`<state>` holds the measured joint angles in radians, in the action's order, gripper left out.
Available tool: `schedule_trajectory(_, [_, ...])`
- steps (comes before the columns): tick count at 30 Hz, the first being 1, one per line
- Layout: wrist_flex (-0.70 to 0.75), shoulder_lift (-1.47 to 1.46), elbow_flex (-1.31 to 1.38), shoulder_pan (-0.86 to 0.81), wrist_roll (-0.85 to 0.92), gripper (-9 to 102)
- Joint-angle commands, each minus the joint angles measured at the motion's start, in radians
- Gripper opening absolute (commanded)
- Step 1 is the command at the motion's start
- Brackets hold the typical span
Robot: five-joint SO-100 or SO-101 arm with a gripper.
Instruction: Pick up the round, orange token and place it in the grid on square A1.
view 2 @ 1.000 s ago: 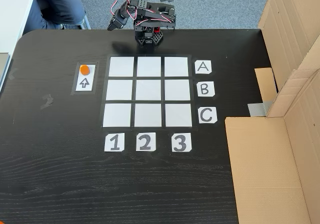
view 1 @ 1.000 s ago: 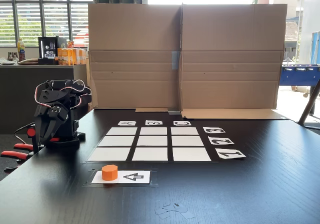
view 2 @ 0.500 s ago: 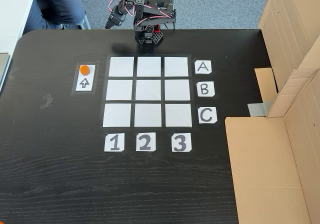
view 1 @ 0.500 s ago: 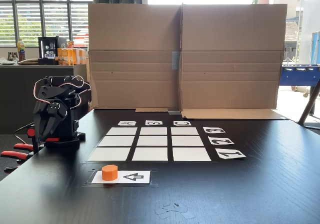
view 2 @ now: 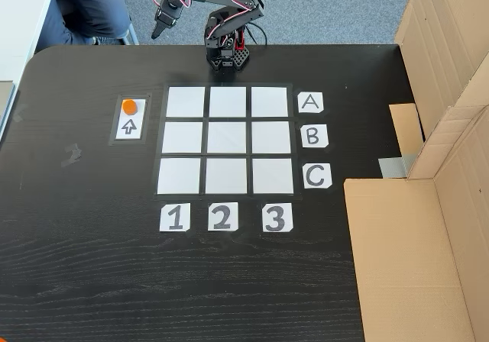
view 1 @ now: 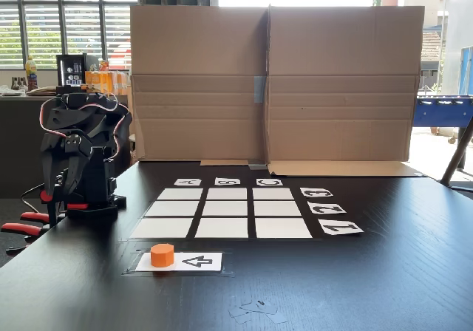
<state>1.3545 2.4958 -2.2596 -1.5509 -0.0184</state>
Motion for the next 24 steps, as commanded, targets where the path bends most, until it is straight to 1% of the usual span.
schedule_trajectory(1, [0.066, -0.067, 0.146, 0.038, 0.006, 16])
schedule_trajectory(7, [0.089, -0.221, 0.334, 0.103, -0.029, 20])
schedule_trajectory(15, [0.089, -0.448, 0.512, 0.204, -0.066, 22])
schedule_trajectory(24, [0.089, -0.672, 0.627, 0.321, -0.081, 25])
